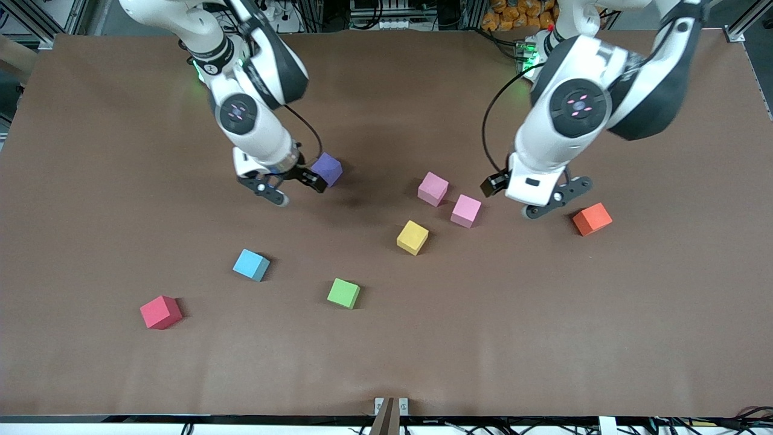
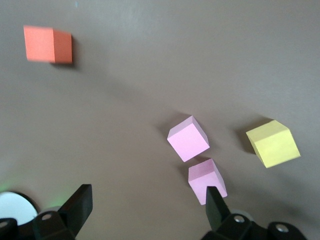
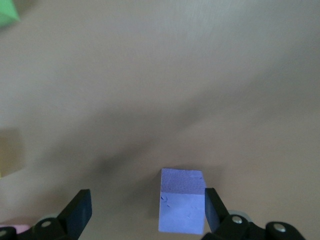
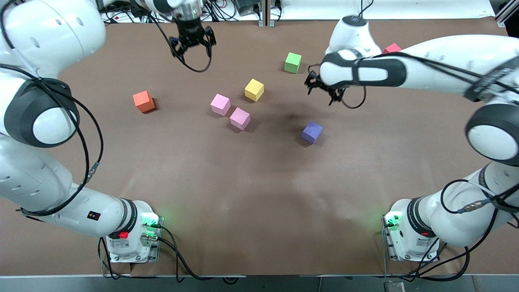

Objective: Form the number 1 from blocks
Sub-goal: 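Grasp the purple block with the right gripper while the left gripper grasps pink, then set purple block down with the right gripper while the left gripper lifts pink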

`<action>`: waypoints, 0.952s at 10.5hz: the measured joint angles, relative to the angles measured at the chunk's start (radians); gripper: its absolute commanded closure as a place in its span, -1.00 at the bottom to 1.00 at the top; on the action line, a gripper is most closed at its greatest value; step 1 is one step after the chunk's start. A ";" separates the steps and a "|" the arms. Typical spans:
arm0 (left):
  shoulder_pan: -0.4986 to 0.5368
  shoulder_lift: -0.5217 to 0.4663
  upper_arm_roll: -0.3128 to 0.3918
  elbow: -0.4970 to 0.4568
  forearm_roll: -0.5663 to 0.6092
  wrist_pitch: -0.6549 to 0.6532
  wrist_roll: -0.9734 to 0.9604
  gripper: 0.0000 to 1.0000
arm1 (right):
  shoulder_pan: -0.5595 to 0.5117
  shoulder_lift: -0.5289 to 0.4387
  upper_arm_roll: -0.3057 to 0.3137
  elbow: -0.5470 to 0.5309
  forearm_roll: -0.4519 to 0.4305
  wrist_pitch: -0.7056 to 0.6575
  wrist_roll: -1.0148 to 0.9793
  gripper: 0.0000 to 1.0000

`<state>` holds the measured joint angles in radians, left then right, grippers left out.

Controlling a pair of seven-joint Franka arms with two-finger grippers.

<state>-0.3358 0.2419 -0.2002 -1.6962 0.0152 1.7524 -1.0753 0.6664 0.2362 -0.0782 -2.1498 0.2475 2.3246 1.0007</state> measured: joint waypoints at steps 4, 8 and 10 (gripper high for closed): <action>-0.080 0.043 -0.003 -0.174 -0.010 0.219 -0.284 -1.00 | 0.030 0.094 0.004 -0.022 0.042 0.017 0.000 -1.00; -0.076 0.137 0.000 -0.169 -0.040 0.332 -0.437 -1.00 | 0.048 0.093 0.020 -0.058 0.067 0.017 0.000 -1.00; -0.055 0.137 0.005 -0.155 -0.042 0.332 -0.441 -1.00 | 0.065 0.093 0.024 -0.070 0.069 0.017 0.000 -1.00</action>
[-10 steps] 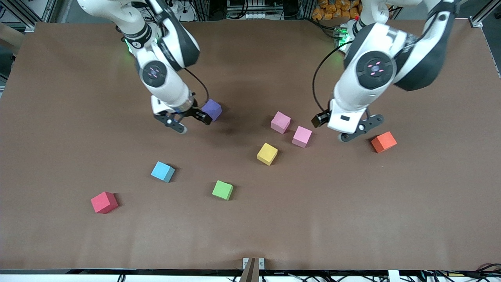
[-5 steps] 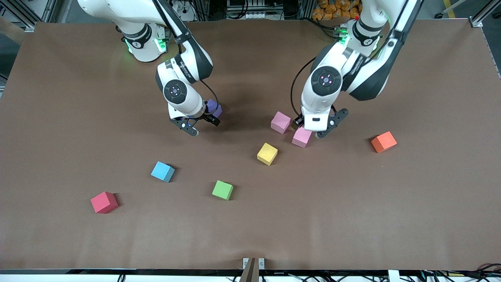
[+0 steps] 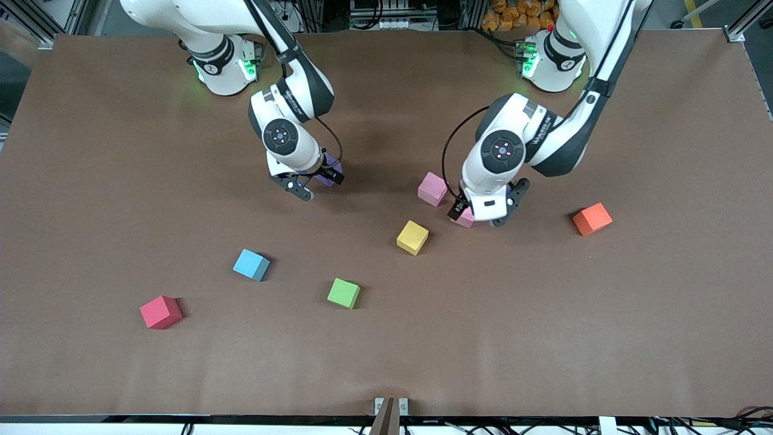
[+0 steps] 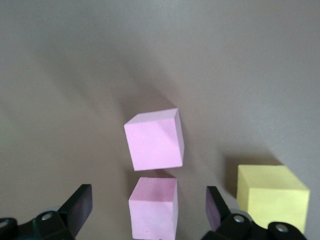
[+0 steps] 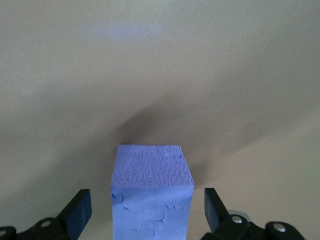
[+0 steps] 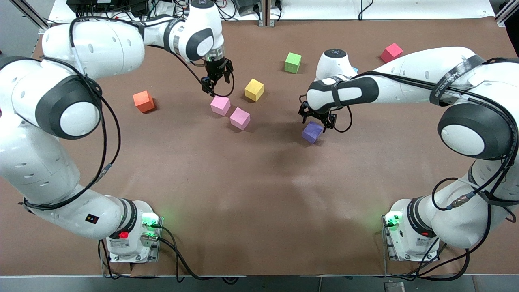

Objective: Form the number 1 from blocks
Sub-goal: 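Set purple block down with the right gripper while the left gripper lifts pink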

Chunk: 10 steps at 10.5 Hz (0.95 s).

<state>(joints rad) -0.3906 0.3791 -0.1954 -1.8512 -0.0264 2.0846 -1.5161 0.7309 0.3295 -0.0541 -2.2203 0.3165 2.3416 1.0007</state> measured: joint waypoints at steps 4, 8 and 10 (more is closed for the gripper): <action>0.024 0.017 0.007 0.042 0.000 0.000 -0.035 -1.00 | 0.005 0.001 0.015 -0.026 0.001 0.034 0.000 -0.58; 0.050 0.030 0.010 0.066 0.000 -0.006 -0.039 -1.00 | 0.007 0.005 0.018 -0.031 0.001 0.089 -0.092 -0.10; 0.042 0.048 0.005 0.067 -0.001 -0.006 -0.063 -1.00 | 0.008 0.003 0.019 -0.029 -0.003 0.094 -0.143 -0.17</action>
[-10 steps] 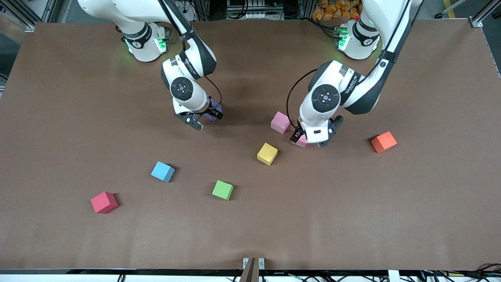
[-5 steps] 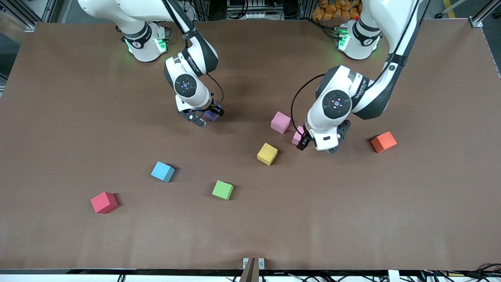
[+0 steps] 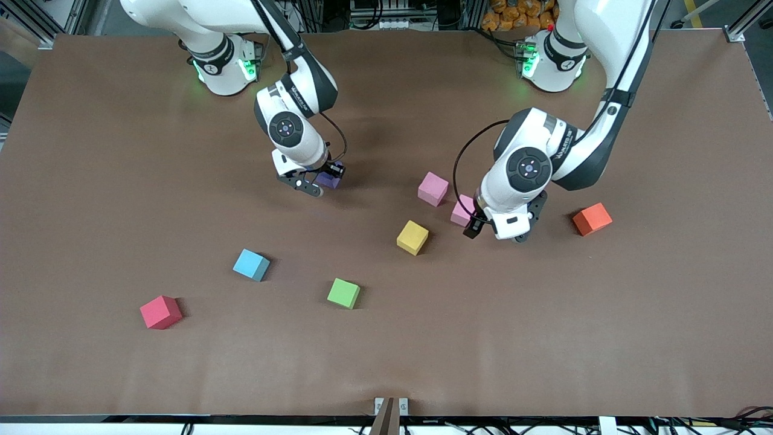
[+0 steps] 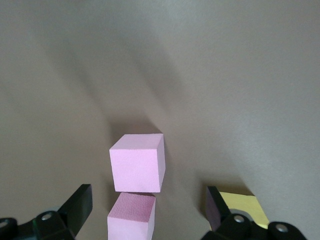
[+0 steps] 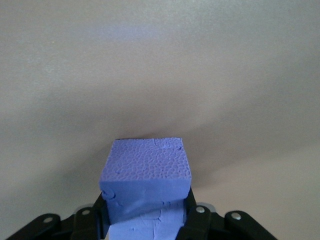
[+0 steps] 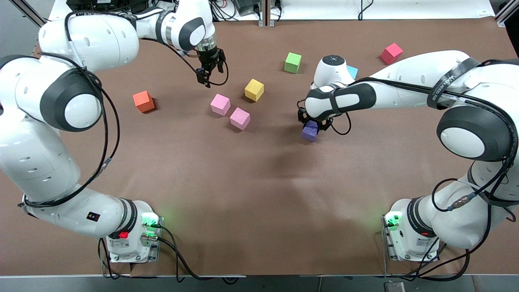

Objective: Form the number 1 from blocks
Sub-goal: 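Set purple block down with the right gripper while the left gripper lifts pink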

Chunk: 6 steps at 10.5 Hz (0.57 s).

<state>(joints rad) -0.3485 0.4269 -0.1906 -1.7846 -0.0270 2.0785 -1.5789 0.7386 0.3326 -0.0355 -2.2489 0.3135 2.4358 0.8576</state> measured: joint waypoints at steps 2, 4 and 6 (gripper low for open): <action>-0.036 0.038 -0.010 0.002 0.000 0.000 -0.072 -1.00 | 0.012 0.000 0.003 0.027 -0.060 0.023 -0.110 -0.29; -0.101 0.080 -0.014 0.005 0.000 0.006 -0.148 -1.00 | 0.035 0.003 0.004 0.097 -0.188 0.024 -0.130 -0.34; -0.144 0.102 -0.014 0.006 0.000 0.019 -0.205 -1.00 | 0.063 0.028 0.005 0.171 -0.244 0.020 -0.138 -0.34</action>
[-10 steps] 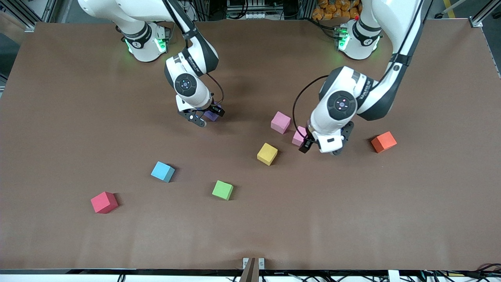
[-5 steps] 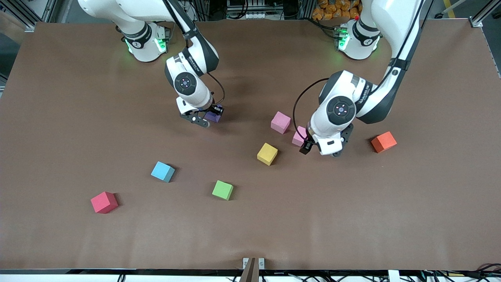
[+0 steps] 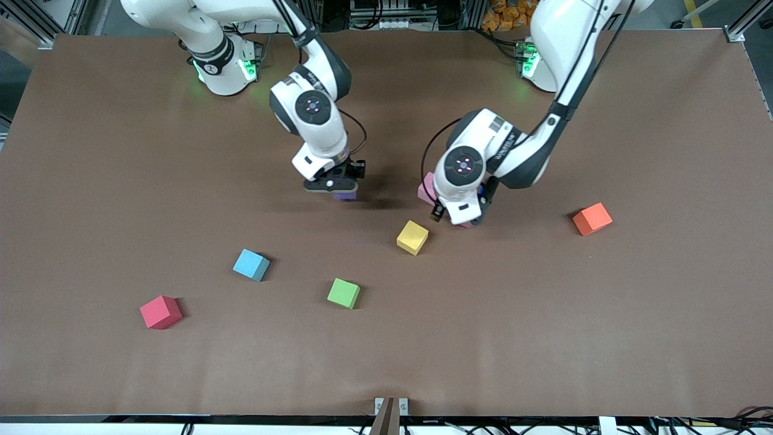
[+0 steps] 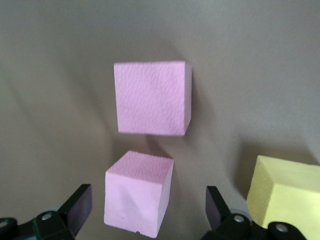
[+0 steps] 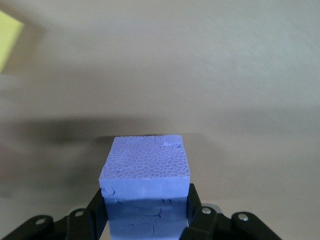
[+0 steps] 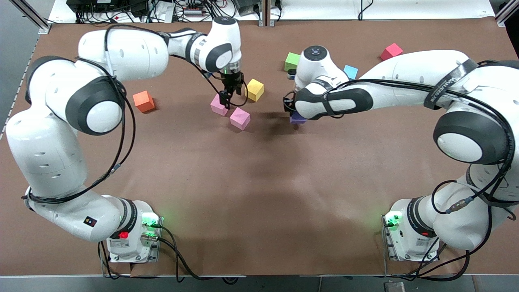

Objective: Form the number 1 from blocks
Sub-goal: 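Set purple block down with the right gripper while the left gripper lifts pink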

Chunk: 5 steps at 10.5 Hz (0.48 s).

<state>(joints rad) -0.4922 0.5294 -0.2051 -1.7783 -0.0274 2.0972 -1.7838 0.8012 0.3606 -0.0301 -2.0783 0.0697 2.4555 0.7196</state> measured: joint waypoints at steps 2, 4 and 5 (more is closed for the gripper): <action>-0.010 0.015 0.000 -0.001 0.000 0.023 -0.042 -1.00 | 0.022 0.059 0.000 0.051 -0.011 0.000 -0.004 -0.34; -0.015 0.020 -0.001 -0.020 0.000 0.025 -0.053 -1.00 | 0.040 0.129 0.002 0.078 -0.012 0.016 -0.005 -0.41; -0.023 0.020 -0.001 -0.036 0.000 0.025 -0.053 -1.00 | 0.042 0.147 0.006 0.085 -0.012 0.034 -0.005 -0.80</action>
<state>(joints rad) -0.5154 0.5496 -0.2063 -1.8146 -0.0274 2.1226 -1.8370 0.8429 0.5077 -0.0245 -1.9938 0.0575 2.4893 0.7144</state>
